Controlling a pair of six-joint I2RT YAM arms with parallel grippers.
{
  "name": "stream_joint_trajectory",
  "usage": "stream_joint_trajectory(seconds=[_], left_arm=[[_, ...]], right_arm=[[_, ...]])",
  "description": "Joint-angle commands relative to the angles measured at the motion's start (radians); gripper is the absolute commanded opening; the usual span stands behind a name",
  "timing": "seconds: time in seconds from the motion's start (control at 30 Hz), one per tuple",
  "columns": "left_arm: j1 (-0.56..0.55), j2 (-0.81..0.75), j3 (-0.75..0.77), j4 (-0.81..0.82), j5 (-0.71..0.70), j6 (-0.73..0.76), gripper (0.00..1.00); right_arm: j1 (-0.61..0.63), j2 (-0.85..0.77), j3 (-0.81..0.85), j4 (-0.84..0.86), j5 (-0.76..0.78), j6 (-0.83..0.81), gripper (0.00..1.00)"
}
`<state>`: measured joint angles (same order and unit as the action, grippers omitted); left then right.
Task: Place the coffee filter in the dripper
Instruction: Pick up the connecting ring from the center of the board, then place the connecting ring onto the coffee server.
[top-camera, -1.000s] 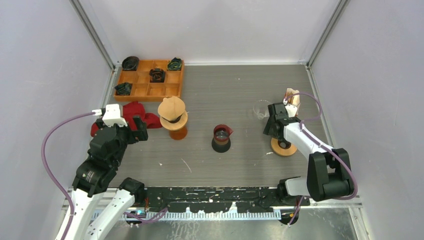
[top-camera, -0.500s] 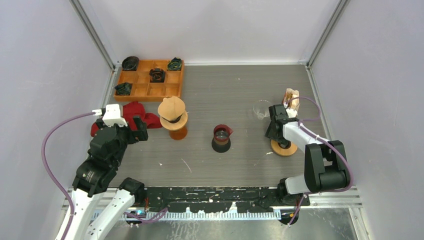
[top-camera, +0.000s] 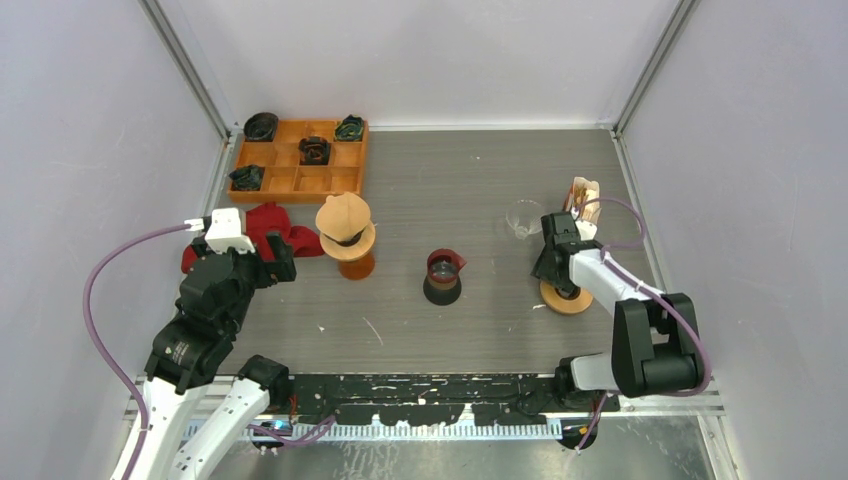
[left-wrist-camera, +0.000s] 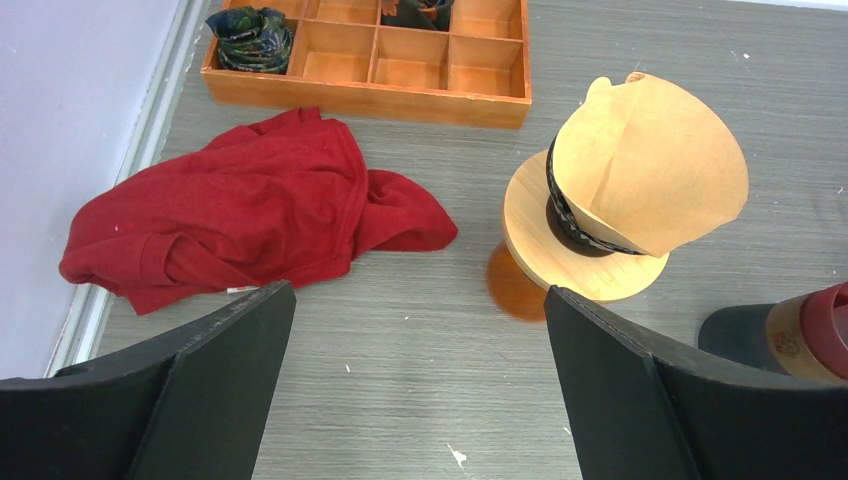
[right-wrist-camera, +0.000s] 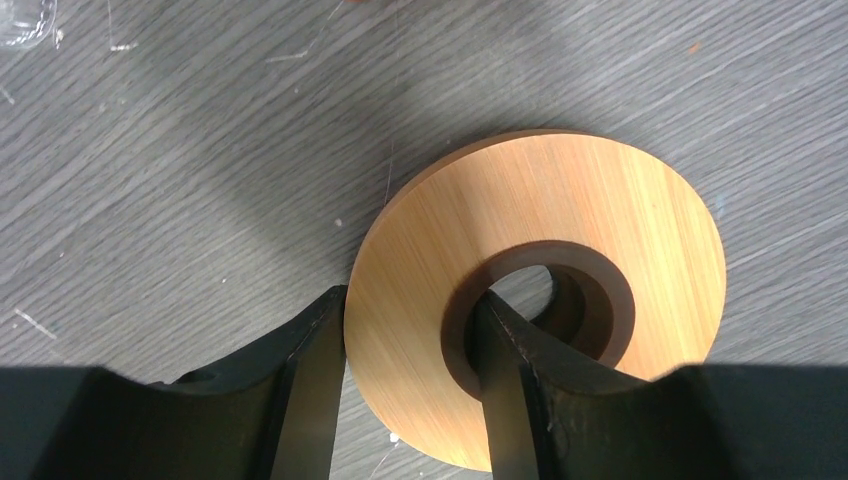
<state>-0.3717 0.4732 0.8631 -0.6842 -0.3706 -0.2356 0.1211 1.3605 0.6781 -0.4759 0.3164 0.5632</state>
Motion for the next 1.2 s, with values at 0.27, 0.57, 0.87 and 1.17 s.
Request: stream_joint_trajectory(seconds=[0.27, 0.57, 0.87, 1.17], left_arm=[[0.007, -0.005, 0.005, 0.061, 0.002, 0.000, 0.99], [0.007, -0.008, 0.005, 0.061, 0.006, -0.002, 0.99], [0.007, -0.011, 0.004, 0.061, 0.003, -0.001, 0.99], [0.007, -0.011, 0.003, 0.061, -0.005, -0.001, 0.99]], right_arm=[[0.167, -0.150, 0.023, -0.134, 0.025, 0.112, 0.41], [0.345, -0.231, 0.157, -0.260, 0.116, 0.129, 0.38], [0.501, -0.228, 0.332, -0.300, 0.161, 0.077, 0.36], [0.660, -0.132, 0.496, -0.315, 0.184, 0.018, 0.37]])
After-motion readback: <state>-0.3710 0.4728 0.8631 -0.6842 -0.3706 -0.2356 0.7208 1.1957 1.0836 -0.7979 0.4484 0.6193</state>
